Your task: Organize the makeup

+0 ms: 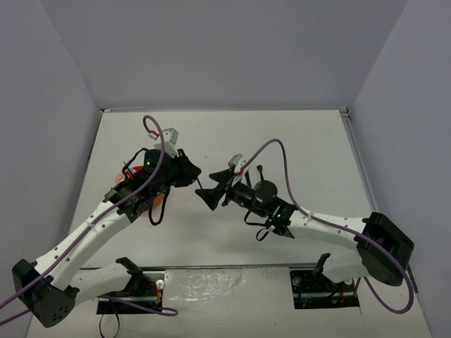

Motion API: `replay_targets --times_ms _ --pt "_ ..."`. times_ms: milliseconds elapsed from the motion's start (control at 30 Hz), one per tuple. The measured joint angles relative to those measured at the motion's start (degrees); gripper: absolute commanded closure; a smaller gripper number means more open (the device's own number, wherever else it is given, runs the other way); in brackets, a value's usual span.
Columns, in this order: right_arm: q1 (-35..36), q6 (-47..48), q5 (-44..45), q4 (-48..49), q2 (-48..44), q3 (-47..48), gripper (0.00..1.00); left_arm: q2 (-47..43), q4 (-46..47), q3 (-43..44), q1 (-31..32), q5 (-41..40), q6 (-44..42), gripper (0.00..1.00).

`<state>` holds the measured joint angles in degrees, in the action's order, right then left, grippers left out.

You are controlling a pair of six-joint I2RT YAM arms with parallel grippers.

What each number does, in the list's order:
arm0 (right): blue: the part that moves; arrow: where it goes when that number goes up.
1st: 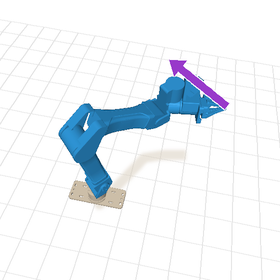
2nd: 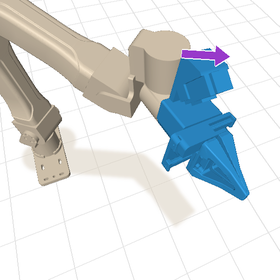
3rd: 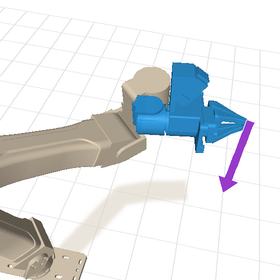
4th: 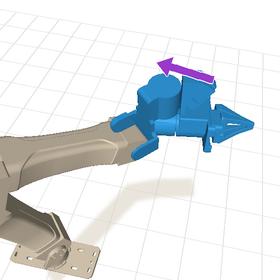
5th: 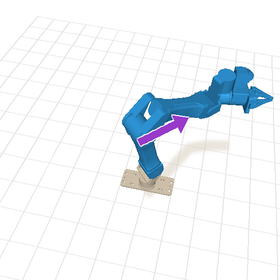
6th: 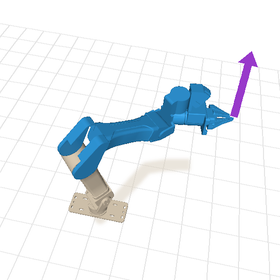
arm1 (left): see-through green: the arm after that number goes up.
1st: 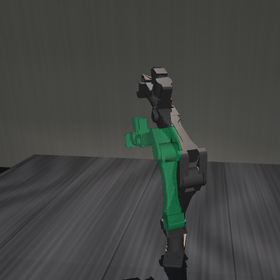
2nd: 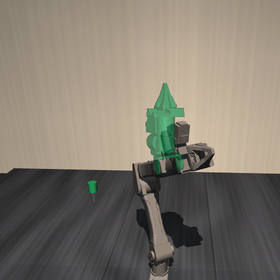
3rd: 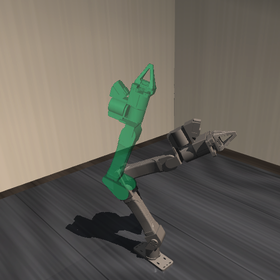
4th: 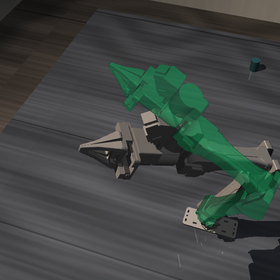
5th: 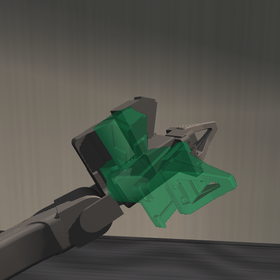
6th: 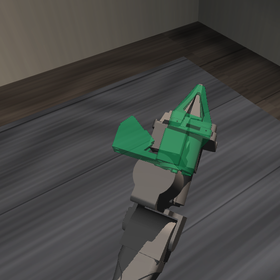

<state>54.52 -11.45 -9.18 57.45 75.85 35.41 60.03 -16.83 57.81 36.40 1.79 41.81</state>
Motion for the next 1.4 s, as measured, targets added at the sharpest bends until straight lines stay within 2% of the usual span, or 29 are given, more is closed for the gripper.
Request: replay_targets --times_ms 100,133,367,600,800,967,1067,1233,1300,1400 --pt "0.0 0.5 1.0 -1.3 -1.3 0.0 0.02 -0.1 -0.9 0.7 0.0 -1.8 -1.1 1.00" --pt "0.0 0.9 1.6 -2.0 -2.0 -0.1 0.00 -0.1 -1.3 1.0 0.0 -2.9 -1.7 1.00" --pt "-0.4 3.7 8.4 -10.1 -7.7 -0.2 0.00 -1.9 -7.0 4.4 -1.0 -15.6 -8.9 1.00" --pt "-3.3 5.7 17.8 -19.1 -12.6 -1.5 0.00 -4.7 -8.2 6.4 -13.0 -23.9 -16.1 1.00" --pt "-7.4 5.7 19.6 -22.8 -15.3 -4.2 0.00 -4.1 -3.7 5.0 -23.2 -24.2 -20.3 1.00" --pt "-8.9 5.6 19.5 -23.6 -16.2 -5.2 0.00 -0.9 1.5 1.2 -29.8 -20.8 -20.7 1.00" --pt "-9.4 5.6 19.5 -23.7 -16.9 -5.9 0.00 2.2 4.1 -0.7 -32.1 -19.2 -20.5 1.00" --pt "-10.2 5.5 19.6 -24.2 -17.2 -6.4 0.00 4.8 7.0 -3.8 -32.4 -17.0 -20.2 0.99" --pt "-10.4 5.5 19.7 -24.3 -17.1 -6.4 0.00 5.4 7.4 -4.2 -32.4 -16.5 -20.1 0.92" --pt "-10.7 5.3 20.1 -24.5 -17.1 -6.4 0.00 5.8 8.1 -4.3 -32.4 -16.3 -19.9 0.72"
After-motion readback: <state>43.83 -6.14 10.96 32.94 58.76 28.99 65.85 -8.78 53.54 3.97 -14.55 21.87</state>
